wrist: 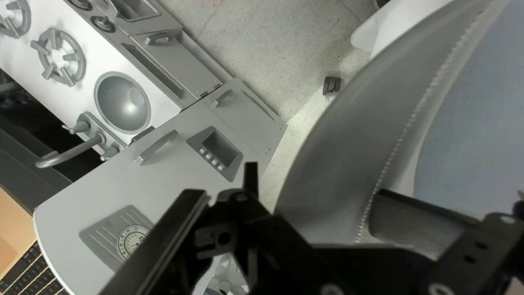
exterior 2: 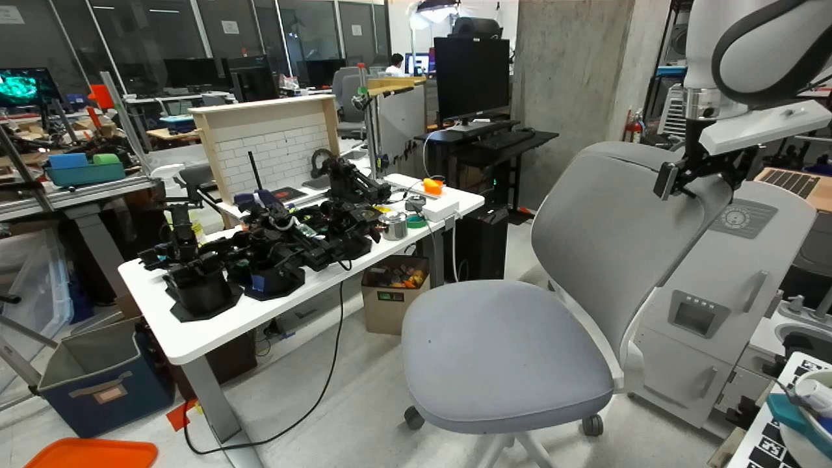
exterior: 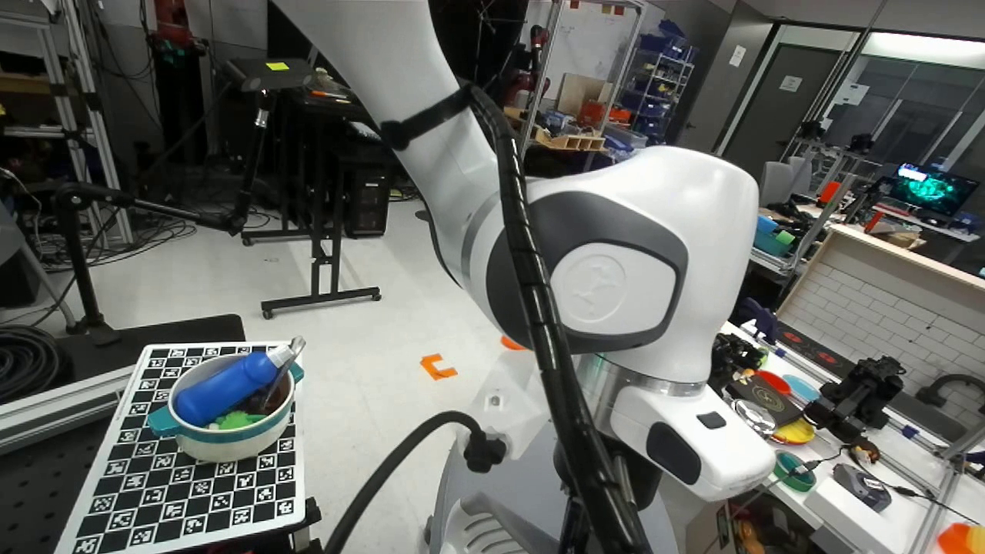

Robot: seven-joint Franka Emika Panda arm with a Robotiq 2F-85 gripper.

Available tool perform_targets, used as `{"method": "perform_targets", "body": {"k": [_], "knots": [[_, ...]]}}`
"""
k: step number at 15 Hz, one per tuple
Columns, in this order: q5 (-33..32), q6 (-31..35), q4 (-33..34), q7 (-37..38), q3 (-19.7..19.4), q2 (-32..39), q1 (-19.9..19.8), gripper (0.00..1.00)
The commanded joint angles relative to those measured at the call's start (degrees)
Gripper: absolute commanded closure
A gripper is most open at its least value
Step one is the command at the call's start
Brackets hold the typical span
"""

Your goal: Rotate the grey chair.

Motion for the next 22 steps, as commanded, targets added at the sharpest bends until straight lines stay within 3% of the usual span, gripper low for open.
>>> {"method": "perform_targets", "body": {"k": [1, 5, 9, 12, 13, 14, 16, 17, 22], "knots": [[3.2, -0.2, 4.5, -2.3, -1.5, 4.0, -0.4, 0.64], [4.9, -0.7, 8.1, -3.3, -2.1, 6.2, -0.9, 0.94], [6.4, -1.3, 11.5, -4.4, -2.5, 8.4, -1.8, 0.81], [6.9, -1.5, 13.5, -5.1, -2.7, 10.1, -2.3, 0.8], [7.0, -1.6, 14.3, -5.4, -2.7, 10.7, -2.5, 0.76], [7.1, -1.6, 15.1, -5.6, -2.7, 11.3, -2.7, 0.78], [7.6, -1.6, 16.9, -6.2, -2.6, 12.9, -3.3, 0.96], [8.1, -1.7, 17.9, -6.9, -2.5, 13.7, -3.6, 1.0], [9.3, -3.3, 24.2, -9.2, -2.4, 18.1, -5.1, 1.0]]}}
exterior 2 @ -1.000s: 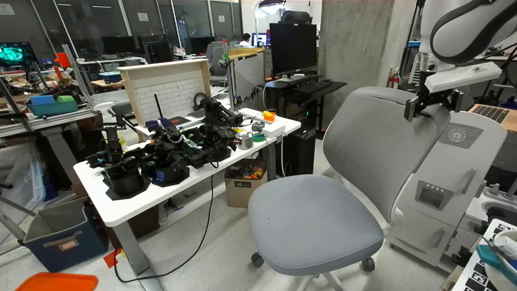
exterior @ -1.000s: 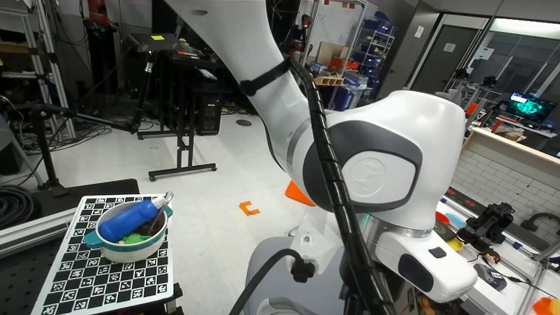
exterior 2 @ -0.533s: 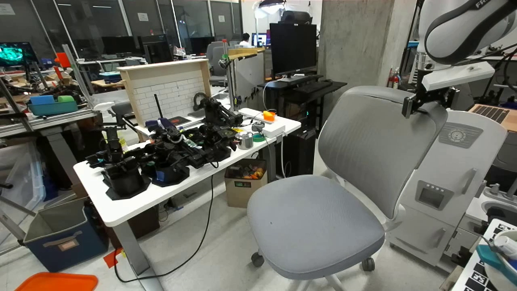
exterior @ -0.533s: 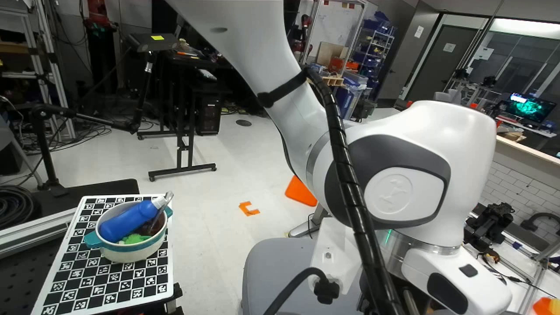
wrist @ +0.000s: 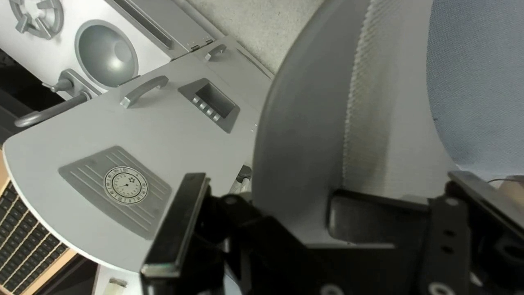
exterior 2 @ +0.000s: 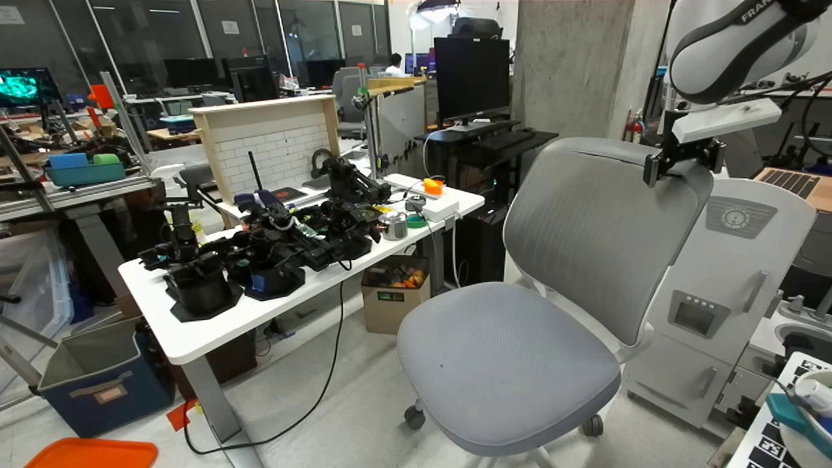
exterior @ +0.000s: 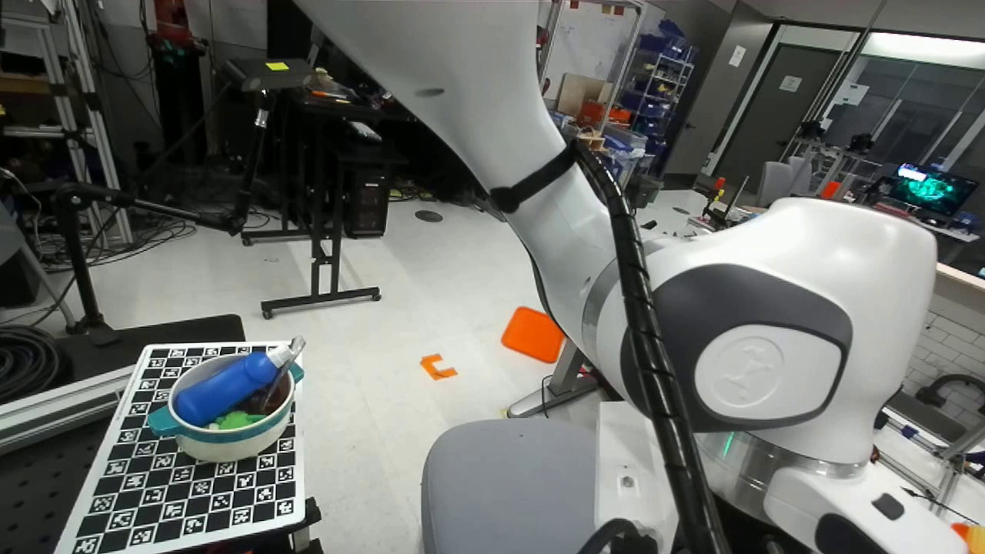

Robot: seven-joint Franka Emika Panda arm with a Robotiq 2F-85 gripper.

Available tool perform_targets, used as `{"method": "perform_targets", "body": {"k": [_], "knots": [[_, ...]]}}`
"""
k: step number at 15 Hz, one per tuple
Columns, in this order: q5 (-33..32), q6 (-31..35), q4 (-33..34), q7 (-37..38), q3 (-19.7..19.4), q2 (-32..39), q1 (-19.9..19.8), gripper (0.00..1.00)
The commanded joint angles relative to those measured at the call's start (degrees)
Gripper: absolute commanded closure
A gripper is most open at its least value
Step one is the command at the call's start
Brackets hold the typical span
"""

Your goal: Rotate the grey chair.

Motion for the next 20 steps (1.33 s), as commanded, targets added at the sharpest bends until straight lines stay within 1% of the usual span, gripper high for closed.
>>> {"method": "perform_targets", "body": {"k": [1, 4, 6, 8, 11, 14, 16, 20], "knots": [[2.3, -1.9, 6.7, -1.9, -0.3, 6.2, -1.7, 1.0], [2.5, -3.1, 9.9, -2.6, -0.3, 7.9, -2.0, 1.0], [2.4, -3.5, 11.7, -2.8, -0.3, 9.1, -2.1, 0.95], [2.3, -3.9, 13.6, -2.8, -0.3, 10.3, -2.3, 0.94], [2.1, -4.4, 15.9, -2.9, -0.3, 11.7, -2.4, 0.95], [2.0, -4.7, 18.1, -2.9, -0.4, 13.0, -2.5, 0.93], [2.0, -5.1, 19.6, -3.1, -0.3, 13.9, -2.7, 0.93], [1.9, -5.5, 21.8, -3.4, -0.4, 15.1, -2.6, 0.96]]}}
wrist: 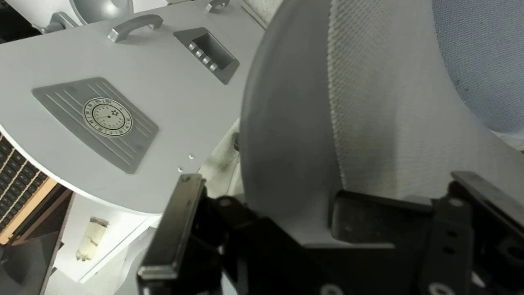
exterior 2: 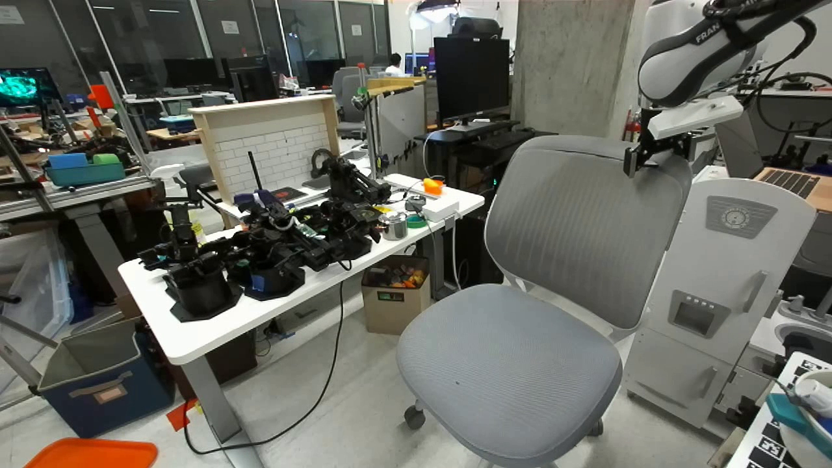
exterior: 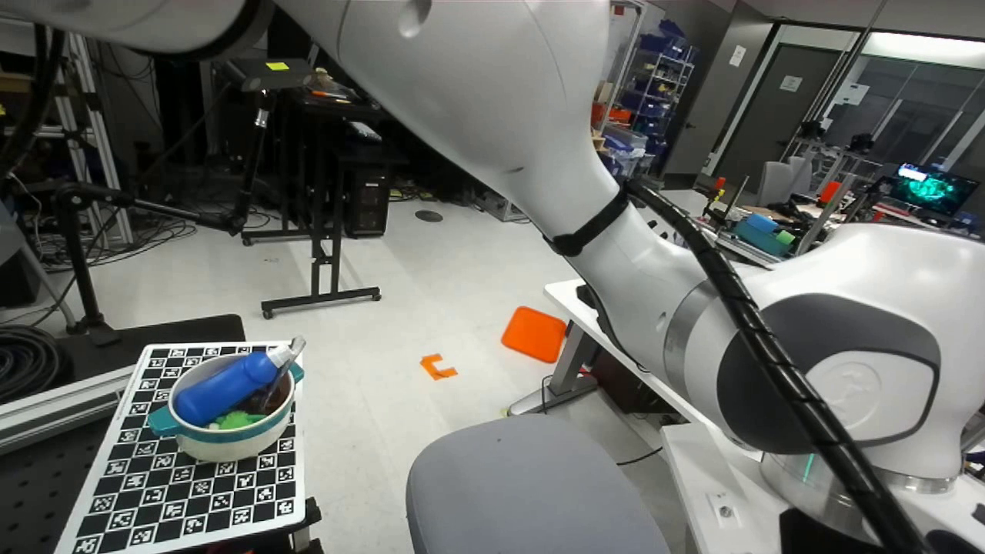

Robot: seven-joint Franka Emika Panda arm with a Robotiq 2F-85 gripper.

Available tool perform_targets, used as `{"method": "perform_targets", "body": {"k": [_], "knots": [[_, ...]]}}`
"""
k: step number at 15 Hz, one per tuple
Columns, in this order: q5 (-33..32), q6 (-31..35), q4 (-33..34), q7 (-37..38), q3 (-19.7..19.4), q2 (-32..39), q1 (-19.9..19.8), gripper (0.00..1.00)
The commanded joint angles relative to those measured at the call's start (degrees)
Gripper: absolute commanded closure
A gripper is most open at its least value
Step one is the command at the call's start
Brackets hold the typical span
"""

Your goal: Rotate the grey chair.

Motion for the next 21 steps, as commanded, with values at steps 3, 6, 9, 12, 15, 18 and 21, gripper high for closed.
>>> {"method": "perform_targets", "body": {"k": [3, 6, 9, 12, 15, 18, 21], "knots": [[0.9, -2.3, 4.1, 0.0, -0.2, 4.0, -0.2, 0.71], [0.5, -2.4, 2.0, 0.0, 0.2, 1.3, 0.1, 0.57], [0.3, -2.4, -0.2, -0.8, 0.2, -2.9, 0.7, 0.34], [-0.9, -3.7, -3.0, -0.8, -0.4, -8.3, 2.5, 0.12], [-3.1, -4.9, -6.7, -0.2, -0.7, -15.0, 5.9, 0.0], [-3.8, -6.2, -11.6, -2.0, 0.9, -22.0, 9.0, 0.0], [-1.7, -7.7, -16.1, -4.2, 4.1, -27.4, 10.3, 0.0]]}}
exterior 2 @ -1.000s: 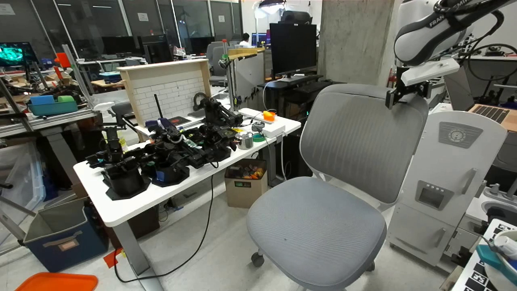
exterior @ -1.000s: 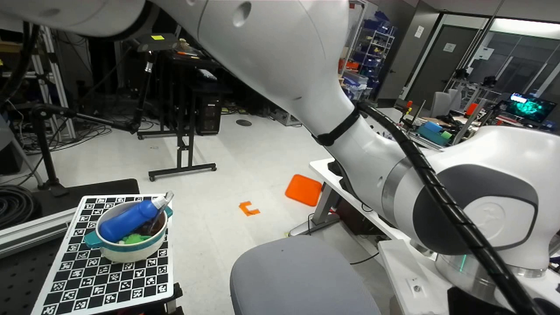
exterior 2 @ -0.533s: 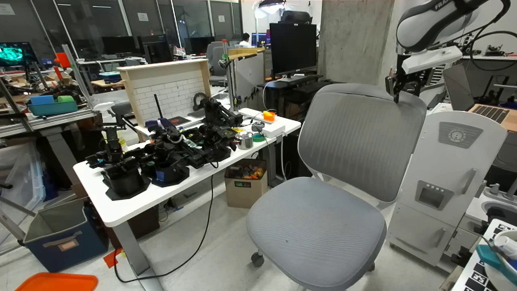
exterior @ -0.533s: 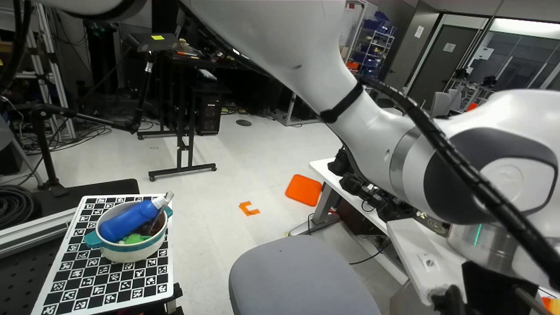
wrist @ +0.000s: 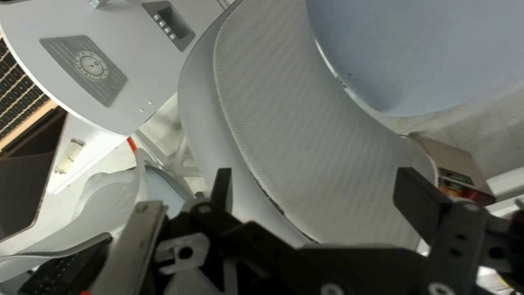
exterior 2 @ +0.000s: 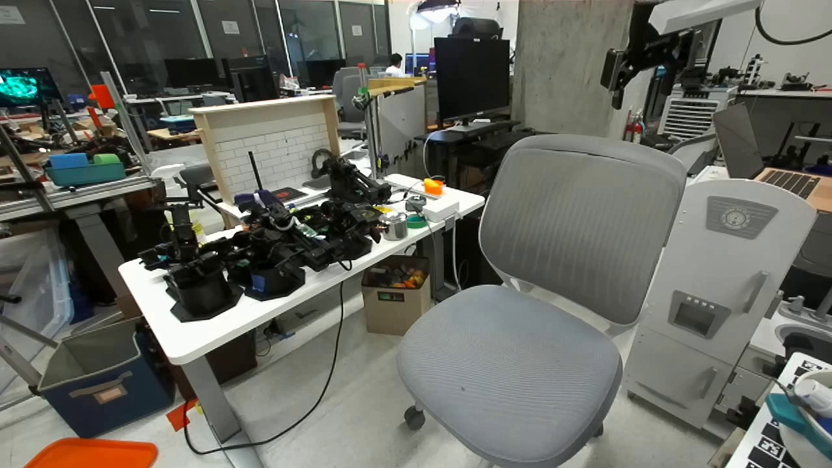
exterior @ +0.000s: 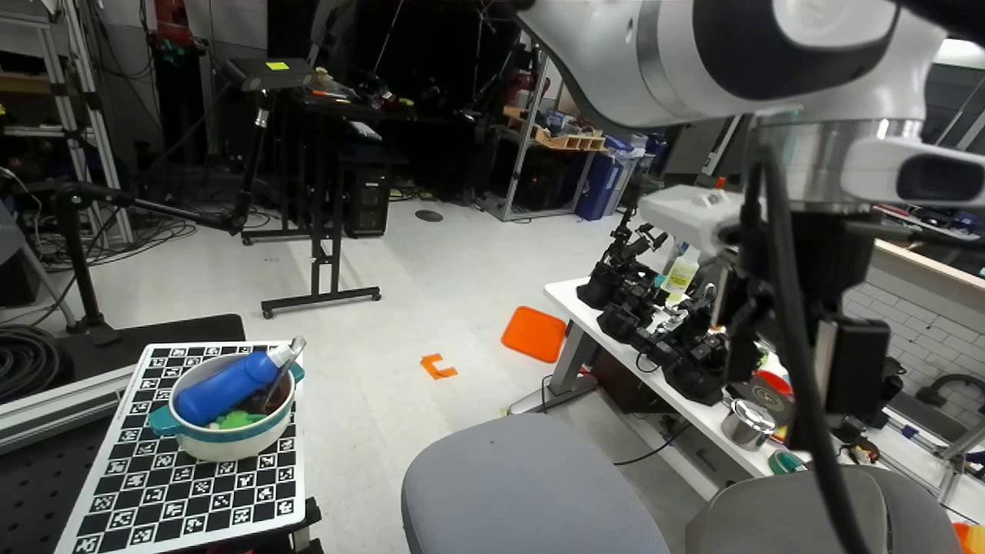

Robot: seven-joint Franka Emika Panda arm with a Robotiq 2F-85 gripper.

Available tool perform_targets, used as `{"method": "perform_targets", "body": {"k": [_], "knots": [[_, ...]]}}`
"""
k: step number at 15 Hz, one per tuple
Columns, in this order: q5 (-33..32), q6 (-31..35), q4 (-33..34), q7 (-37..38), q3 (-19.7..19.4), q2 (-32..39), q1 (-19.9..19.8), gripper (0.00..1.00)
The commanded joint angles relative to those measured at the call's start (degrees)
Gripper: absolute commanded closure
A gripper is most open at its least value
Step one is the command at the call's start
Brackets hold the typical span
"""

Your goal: Rotate the grey chair.

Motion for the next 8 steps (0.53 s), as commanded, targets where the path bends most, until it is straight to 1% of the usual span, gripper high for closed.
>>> {"method": "perform_targets", "body": {"k": [1, 4, 8], "knots": [[2.3, -1.6, -8.8, -3.7, 4.0, -8.4, 0.8, 0.0], [6.3, -3.1, -14.4, -5.6, 7.1, -12.7, 1.3, 0.0], [11.2, -2.8, -21.6, -8.4, 10.2, -17.5, 2.1, 0.0]]}}
